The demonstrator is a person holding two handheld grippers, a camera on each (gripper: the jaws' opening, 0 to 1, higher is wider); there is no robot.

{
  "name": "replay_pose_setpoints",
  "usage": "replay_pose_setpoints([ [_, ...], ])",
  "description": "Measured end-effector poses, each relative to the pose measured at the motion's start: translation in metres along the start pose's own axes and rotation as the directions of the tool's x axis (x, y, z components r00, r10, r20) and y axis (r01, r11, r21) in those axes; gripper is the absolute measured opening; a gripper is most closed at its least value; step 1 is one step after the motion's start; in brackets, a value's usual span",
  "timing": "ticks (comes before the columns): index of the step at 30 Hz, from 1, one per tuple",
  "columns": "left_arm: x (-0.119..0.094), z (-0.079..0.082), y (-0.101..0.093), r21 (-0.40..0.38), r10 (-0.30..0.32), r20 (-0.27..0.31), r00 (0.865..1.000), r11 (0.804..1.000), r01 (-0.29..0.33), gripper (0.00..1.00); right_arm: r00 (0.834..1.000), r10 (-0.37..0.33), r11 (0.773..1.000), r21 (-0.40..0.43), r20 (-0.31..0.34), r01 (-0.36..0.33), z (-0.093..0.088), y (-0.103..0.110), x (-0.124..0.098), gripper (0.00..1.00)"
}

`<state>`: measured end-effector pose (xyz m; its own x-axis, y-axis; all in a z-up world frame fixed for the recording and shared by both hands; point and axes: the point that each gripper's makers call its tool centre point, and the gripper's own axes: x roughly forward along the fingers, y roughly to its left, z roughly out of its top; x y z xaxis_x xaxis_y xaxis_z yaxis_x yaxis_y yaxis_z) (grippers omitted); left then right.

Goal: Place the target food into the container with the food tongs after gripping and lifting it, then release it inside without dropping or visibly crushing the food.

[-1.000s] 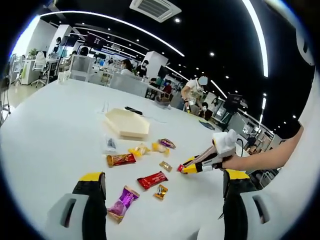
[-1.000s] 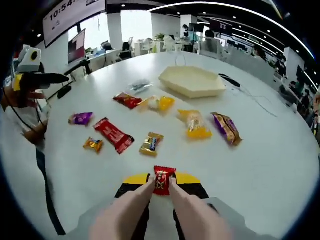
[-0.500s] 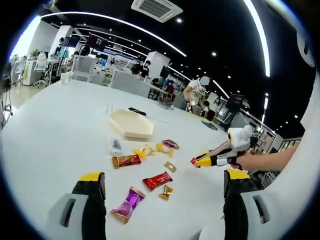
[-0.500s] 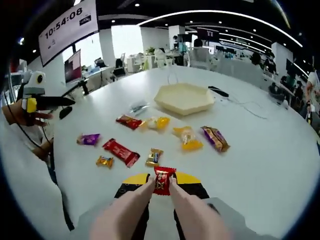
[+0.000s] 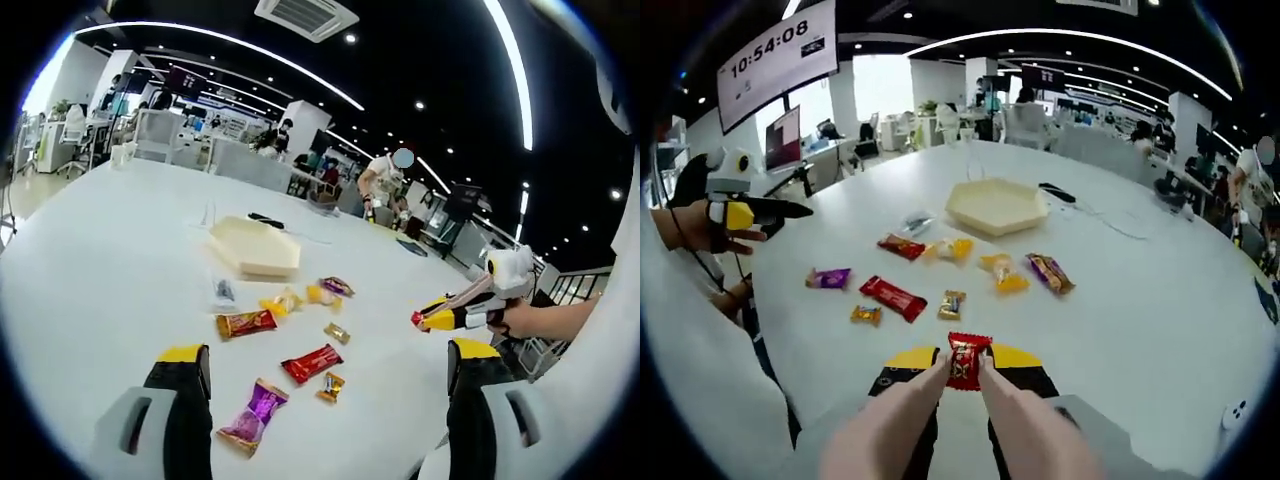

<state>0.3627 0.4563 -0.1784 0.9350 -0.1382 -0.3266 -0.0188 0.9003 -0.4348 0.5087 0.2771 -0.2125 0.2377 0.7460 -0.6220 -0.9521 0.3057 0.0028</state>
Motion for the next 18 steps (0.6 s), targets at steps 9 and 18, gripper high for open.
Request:
replay_pose_setpoints([
  [9, 0.009, -0.007, -0.009, 0.037, -0.025, -0.029, 0.999, 0.999, 0.026, 0.99, 1.000, -0.020, 1.000, -0.009, 0.015, 0.021, 0.007, 0.001, -0.017, 0.17],
  [18, 0.024, -0.021, -0.031, 0.190, -0.062, -0.130, 0.989, 0.978, 0.087, 0.99, 0.998, -0.053, 0.999, 0.006, 0.042, 0.053, 0.007, -0.003, -0.032, 0.17],
])
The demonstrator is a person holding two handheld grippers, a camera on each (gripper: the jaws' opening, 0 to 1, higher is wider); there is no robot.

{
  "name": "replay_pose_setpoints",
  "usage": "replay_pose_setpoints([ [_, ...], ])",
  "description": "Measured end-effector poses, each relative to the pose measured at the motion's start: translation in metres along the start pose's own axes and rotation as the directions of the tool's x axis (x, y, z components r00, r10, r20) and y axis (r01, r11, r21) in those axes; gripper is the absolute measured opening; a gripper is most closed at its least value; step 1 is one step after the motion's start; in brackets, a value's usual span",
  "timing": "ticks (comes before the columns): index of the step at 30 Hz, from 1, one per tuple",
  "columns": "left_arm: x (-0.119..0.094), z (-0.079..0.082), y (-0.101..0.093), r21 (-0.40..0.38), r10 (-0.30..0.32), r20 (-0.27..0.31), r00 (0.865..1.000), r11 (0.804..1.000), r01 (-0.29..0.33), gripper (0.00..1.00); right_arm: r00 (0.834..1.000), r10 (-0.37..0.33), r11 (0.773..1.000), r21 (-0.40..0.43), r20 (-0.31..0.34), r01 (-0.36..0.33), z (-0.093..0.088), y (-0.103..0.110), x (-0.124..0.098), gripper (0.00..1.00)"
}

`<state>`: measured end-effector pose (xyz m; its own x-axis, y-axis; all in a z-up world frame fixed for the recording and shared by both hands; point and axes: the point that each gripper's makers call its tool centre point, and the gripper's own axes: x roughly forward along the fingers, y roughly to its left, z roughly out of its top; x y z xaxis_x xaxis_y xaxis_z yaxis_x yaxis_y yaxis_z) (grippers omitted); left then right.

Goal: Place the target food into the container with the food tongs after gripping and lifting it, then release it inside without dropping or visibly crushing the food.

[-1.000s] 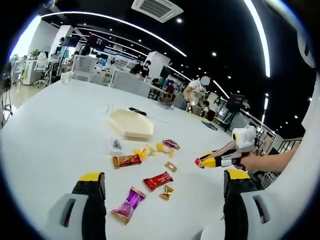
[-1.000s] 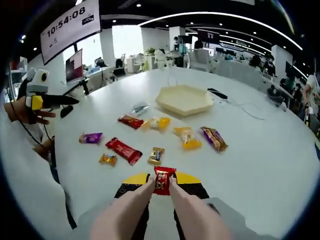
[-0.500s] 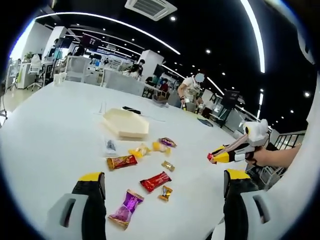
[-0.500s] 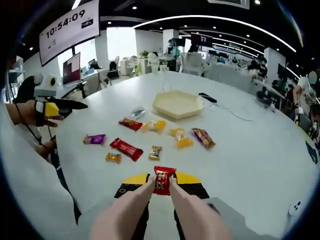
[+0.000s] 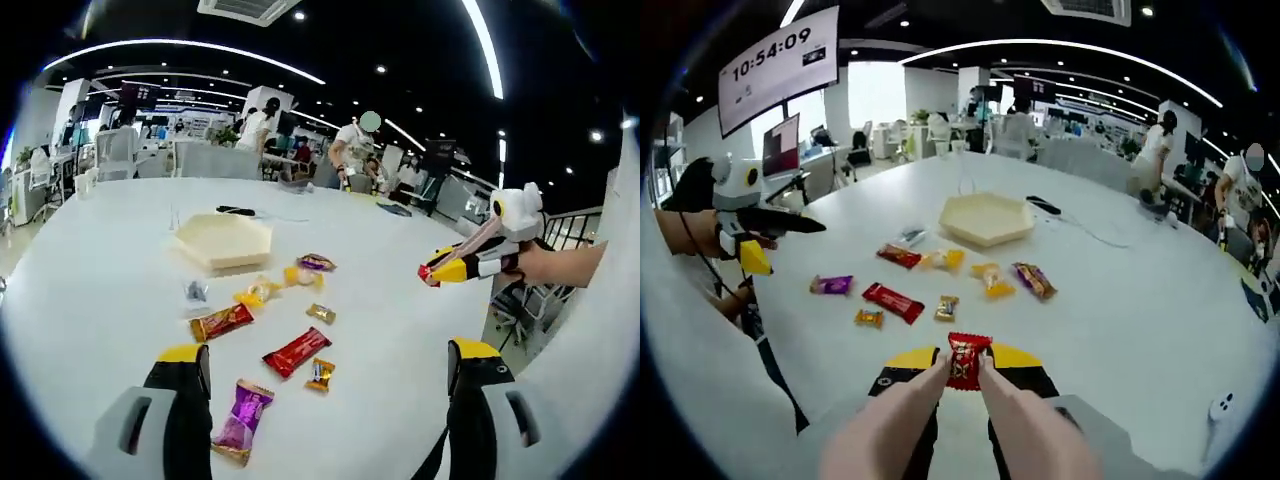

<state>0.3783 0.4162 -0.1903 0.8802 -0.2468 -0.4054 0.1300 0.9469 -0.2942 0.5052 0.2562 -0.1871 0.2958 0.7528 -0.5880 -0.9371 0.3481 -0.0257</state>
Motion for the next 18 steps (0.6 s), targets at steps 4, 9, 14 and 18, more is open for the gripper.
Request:
replay_pose_setpoints([
  [4, 0.008, 0.004, -0.005, 0.009, -0.025, 0.001, 1.000, 1.000, 0.025, 0.99, 1.000, -0.018, 1.000, -0.010, 0.010, 0.018, 0.005, -0.006, -0.011, 0.17],
  [9, 0.018, 0.010, -0.012, 0.014, -0.051, 0.015, 0.999, 0.999, 0.051, 0.99, 0.998, -0.053, 0.998, -0.020, 0.034, 0.054, 0.015, -0.018, -0.023, 0.17],
  [14, 0.023, 0.011, -0.014, 0.021, -0.065, 0.015, 0.998, 0.998, 0.065, 0.99, 0.996, -0.078, 0.996, -0.046, 0.042, 0.080, 0.024, -0.031, -0.029, 0.17],
  [18, 0.026, 0.014, -0.016, 0.026, -0.072, 0.019, 0.997, 0.997, 0.072, 0.99, 0.994, -0.098, 0.991, -0.083, 0.039, 0.101, 0.030, -0.046, -0.033, 0.17],
])
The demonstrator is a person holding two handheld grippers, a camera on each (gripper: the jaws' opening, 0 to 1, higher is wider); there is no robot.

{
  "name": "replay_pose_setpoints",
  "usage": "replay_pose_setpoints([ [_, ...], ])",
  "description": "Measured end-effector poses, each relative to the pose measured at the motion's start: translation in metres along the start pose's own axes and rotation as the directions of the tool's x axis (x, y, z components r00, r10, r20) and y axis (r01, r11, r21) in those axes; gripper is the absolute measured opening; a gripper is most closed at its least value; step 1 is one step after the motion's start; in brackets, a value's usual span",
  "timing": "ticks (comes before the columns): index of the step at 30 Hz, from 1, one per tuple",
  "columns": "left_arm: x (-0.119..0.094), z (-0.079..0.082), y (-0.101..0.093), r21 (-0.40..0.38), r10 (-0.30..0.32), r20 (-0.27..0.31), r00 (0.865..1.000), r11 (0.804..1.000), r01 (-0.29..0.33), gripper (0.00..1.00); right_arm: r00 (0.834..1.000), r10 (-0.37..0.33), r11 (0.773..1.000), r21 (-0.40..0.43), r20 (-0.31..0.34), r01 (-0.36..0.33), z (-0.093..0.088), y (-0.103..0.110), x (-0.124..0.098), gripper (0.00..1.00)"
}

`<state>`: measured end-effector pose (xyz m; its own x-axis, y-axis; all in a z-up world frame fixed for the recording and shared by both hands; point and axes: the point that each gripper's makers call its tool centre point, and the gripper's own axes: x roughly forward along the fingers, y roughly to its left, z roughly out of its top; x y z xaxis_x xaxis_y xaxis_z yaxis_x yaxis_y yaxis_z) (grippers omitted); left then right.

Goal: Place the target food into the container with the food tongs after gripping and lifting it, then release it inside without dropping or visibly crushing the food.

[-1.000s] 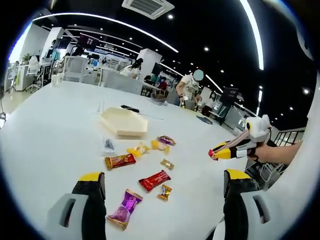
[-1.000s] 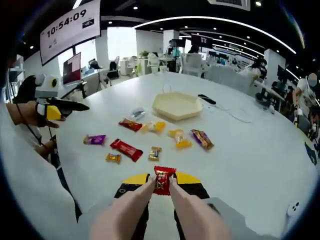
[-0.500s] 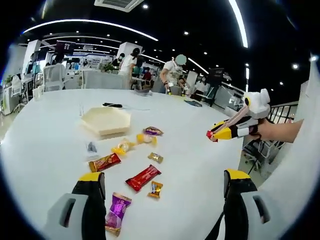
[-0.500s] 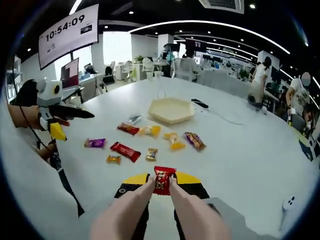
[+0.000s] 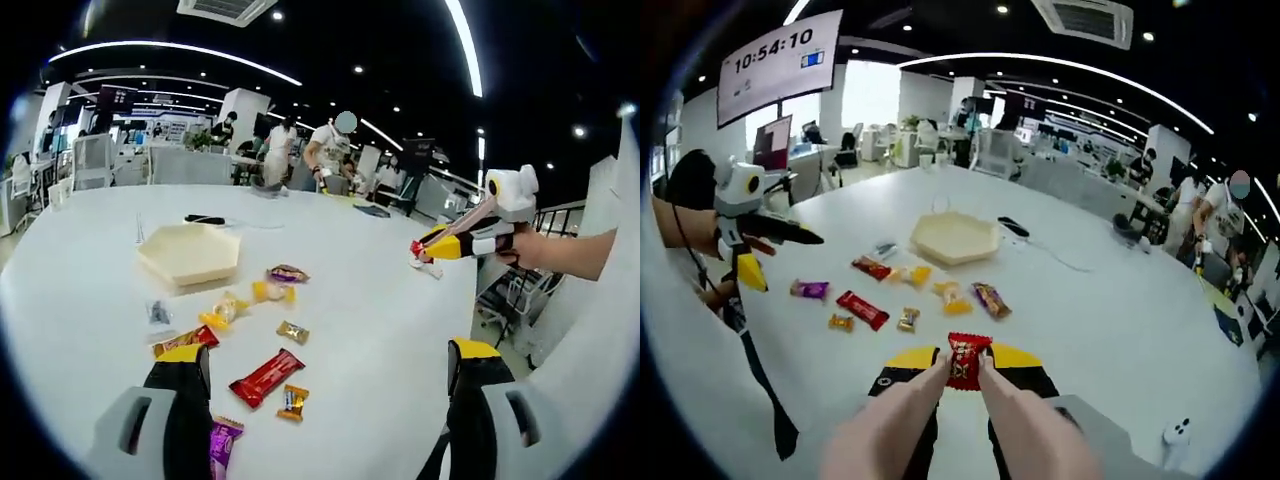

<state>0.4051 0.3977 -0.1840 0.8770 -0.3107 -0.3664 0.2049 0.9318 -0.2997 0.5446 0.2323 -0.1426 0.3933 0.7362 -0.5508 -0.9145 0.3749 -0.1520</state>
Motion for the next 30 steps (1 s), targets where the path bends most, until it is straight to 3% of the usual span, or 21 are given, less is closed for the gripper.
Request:
replay_pose_setpoints([
  [5, 0.002, 0.002, 0.000, 0.003, -0.001, 0.004, 1.000, 1.000, 0.001, 0.99, 0.999, -0.026, 0.999, 0.040, 0.034, 0.025, 0.015, -0.017, 0.001, 0.17],
  [12, 0.002, 0.001, 0.001, 0.004, 0.013, 0.005, 1.000, 1.000, -0.013, 0.99, 0.998, -0.004, 0.999, 0.049, 0.063, 0.001, 0.029, -0.007, 0.023, 0.17],
  [21, -0.008, 0.009, 0.014, -0.014, 0.075, 0.031, 0.997, 0.997, -0.074, 0.99, 0.995, 0.038, 0.997, 0.071, 0.091, -0.044, 0.045, -0.001, 0.047, 0.17],
  [25, -0.011, 0.012, 0.016, -0.018, 0.087, 0.043, 0.995, 0.996, -0.087, 0.99, 0.991, 0.044, 0.991, 0.119, 0.126, -0.059, 0.055, -0.008, 0.053, 0.17],
  [27, -0.013, 0.013, 0.019, -0.019, 0.100, 0.053, 0.994, 0.995, -0.099, 0.99, 0.985, 0.054, 0.979, 0.185, 0.163, -0.085, 0.065, -0.007, 0.057, 0.17],
  [30, -0.013, 0.015, 0.022, -0.025, 0.112, 0.064, 0.992, 0.994, -0.110, 0.99, 0.983, 0.049, 0.981, 0.174, 0.178, -0.081, 0.074, -0.006, 0.065, 0.17],
])
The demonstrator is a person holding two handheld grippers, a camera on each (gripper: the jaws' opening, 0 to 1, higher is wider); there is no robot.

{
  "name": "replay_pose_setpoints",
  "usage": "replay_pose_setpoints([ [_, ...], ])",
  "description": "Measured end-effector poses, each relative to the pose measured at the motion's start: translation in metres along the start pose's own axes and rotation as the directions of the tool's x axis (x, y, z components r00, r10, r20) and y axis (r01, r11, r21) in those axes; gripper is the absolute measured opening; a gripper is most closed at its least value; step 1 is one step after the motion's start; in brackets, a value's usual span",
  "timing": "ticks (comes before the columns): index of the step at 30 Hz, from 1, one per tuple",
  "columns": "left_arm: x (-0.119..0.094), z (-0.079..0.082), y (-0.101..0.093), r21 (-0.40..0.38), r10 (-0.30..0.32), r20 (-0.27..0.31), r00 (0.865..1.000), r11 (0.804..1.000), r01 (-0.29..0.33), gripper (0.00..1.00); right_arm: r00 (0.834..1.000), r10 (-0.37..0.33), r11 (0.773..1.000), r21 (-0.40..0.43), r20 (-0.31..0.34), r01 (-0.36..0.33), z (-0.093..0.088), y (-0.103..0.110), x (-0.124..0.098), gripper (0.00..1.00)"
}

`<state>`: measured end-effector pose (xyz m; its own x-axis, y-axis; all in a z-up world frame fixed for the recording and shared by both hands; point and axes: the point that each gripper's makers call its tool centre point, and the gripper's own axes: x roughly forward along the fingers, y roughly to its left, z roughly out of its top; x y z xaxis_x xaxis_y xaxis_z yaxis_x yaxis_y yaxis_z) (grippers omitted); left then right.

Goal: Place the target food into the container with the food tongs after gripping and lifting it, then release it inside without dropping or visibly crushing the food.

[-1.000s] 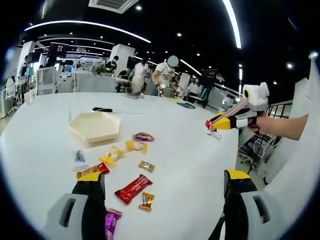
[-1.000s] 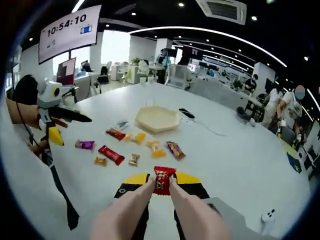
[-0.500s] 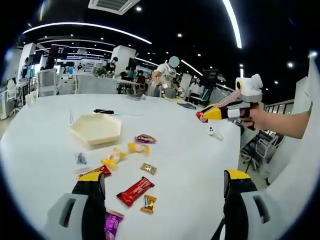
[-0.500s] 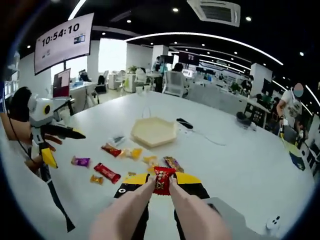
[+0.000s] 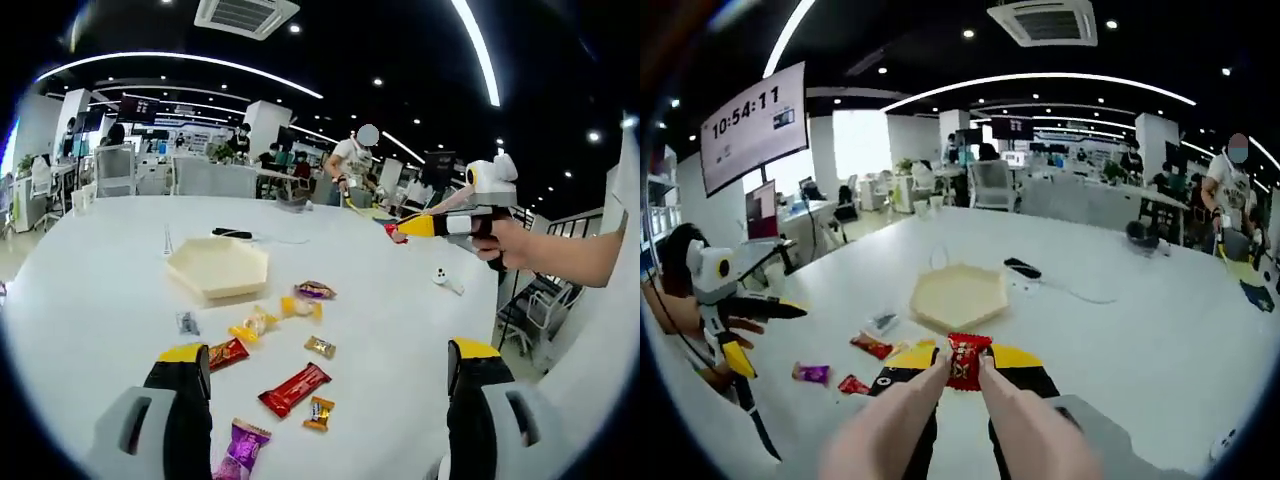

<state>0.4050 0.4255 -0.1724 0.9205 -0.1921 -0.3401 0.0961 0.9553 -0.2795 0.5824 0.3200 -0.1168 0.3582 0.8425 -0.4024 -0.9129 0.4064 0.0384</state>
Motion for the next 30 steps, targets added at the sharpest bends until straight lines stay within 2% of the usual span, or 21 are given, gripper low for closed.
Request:
replay_pose_setpoints([
  [5, -0.004, 0.005, -0.001, -0.001, 0.017, 0.011, 1.000, 1.000, -0.017, 0.99, 1.000, 0.013, 1.000, 0.016, 0.008, -0.013, 0.004, 0.007, 0.011, 0.17],
  [11, -0.003, -0.001, 0.001, -0.013, 0.022, 0.006, 1.000, 1.000, -0.022, 0.99, 1.000, 0.010, 1.000, -0.013, 0.010, -0.010, 0.003, 0.011, 0.018, 0.17],
  [14, -0.003, -0.002, 0.002, -0.019, 0.022, -0.008, 1.000, 1.000, -0.022, 0.99, 1.000, -0.002, 1.000, 0.025, 0.012, 0.002, 0.003, 0.007, 0.021, 0.17],
  [16, -0.005, 0.003, 0.004, -0.024, 0.029, 0.008, 1.000, 0.999, -0.029, 0.99, 1.000, -0.004, 0.999, 0.036, 0.016, 0.003, 0.005, 0.005, 0.024, 0.17],
  [23, 0.006, 0.003, 0.011, -0.042, 0.015, 0.002, 1.000, 0.999, -0.015, 0.99, 0.999, -0.002, 0.999, 0.046, 0.048, 0.000, 0.027, 0.007, 0.036, 0.17],
  [25, 0.008, 0.013, 0.013, -0.083, 0.008, 0.035, 0.999, 0.997, -0.005, 0.99, 0.999, 0.002, 0.999, 0.045, 0.052, -0.005, 0.031, 0.009, 0.041, 0.17],
  [30, 0.011, 0.036, 0.023, -0.088, 0.025, 0.090, 0.996, 0.996, -0.017, 0.99, 0.999, 0.019, 1.000, 0.004, 0.048, -0.019, 0.036, 0.008, 0.053, 0.17],
])
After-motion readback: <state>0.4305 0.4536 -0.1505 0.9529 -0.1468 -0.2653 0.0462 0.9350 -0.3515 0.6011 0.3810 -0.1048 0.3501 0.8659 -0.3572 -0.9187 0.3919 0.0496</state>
